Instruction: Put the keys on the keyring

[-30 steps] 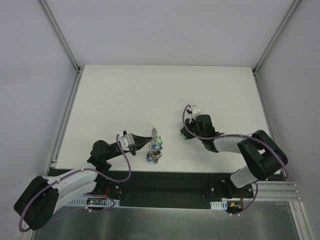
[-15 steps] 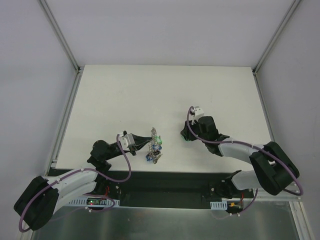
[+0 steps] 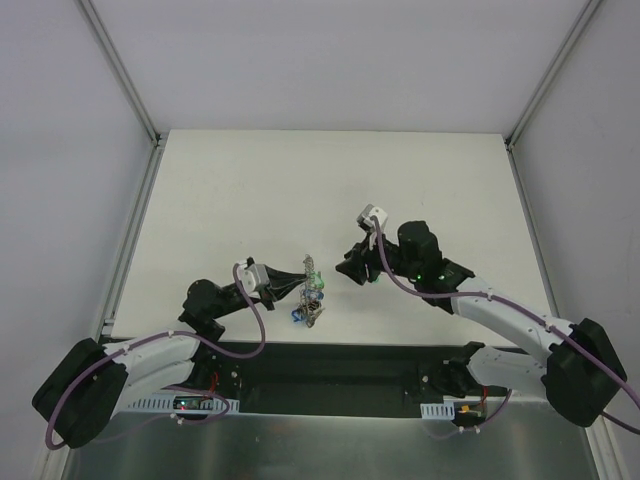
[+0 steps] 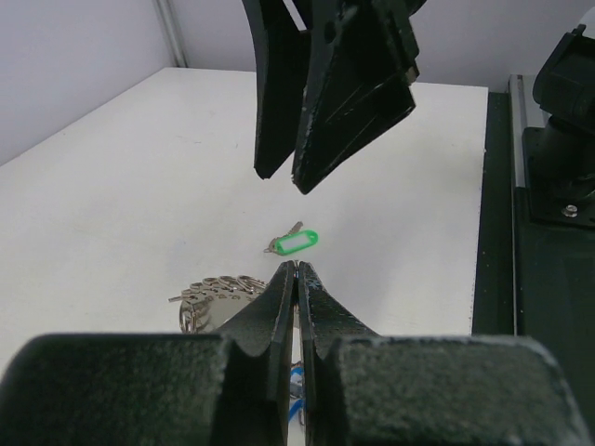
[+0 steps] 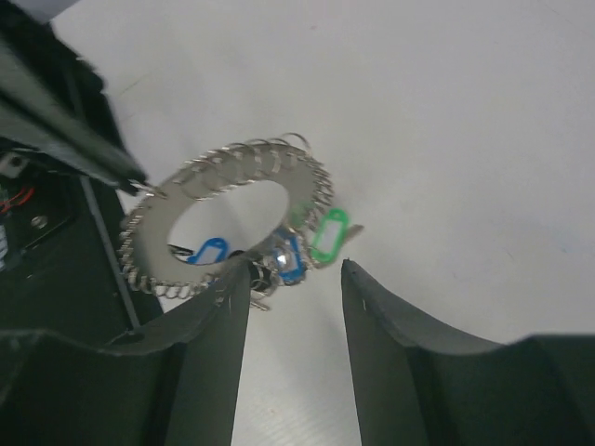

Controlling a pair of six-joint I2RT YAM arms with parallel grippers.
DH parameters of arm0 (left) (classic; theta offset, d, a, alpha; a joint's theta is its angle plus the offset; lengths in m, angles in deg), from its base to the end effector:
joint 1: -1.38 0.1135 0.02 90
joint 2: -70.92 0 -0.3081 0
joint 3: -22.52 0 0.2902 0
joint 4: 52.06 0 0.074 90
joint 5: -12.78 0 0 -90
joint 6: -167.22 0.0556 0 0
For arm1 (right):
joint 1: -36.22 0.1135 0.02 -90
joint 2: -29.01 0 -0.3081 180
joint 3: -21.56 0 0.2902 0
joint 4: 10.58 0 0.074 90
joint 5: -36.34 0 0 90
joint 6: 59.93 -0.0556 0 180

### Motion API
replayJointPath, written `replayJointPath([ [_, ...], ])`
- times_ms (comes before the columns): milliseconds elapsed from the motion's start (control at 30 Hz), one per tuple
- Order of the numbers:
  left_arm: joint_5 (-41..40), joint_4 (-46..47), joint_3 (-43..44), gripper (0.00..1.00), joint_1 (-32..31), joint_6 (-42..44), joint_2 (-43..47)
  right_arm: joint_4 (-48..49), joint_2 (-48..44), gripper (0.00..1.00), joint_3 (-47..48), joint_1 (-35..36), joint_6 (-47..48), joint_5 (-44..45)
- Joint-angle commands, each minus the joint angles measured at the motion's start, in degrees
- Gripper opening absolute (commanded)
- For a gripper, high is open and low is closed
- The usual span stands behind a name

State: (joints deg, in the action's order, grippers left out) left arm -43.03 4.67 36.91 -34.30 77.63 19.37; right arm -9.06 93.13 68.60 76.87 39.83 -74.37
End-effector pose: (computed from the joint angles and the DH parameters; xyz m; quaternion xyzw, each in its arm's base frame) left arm 0.1221 -0.1261 0.2197 0.3991 0.4497 -0.3981 0.6928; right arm 0.2029 0.2001 0.2717 -0.4320 0.6625 0.2964 0.5354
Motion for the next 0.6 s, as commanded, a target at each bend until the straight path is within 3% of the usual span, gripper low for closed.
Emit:
replayJointPath([
  [0,2.01,11.14,-1.40,0.00,-0.44,-4.88,-1.53,-1.15,-1.63,0.47,5.75,3.12,5.97,-12.41],
  [567,3.60,12.99,0.26,0.00,-0.44,-9.72,-0.92,3.68,5.31,0.44,8.30,6.55,8.70,-18.66],
])
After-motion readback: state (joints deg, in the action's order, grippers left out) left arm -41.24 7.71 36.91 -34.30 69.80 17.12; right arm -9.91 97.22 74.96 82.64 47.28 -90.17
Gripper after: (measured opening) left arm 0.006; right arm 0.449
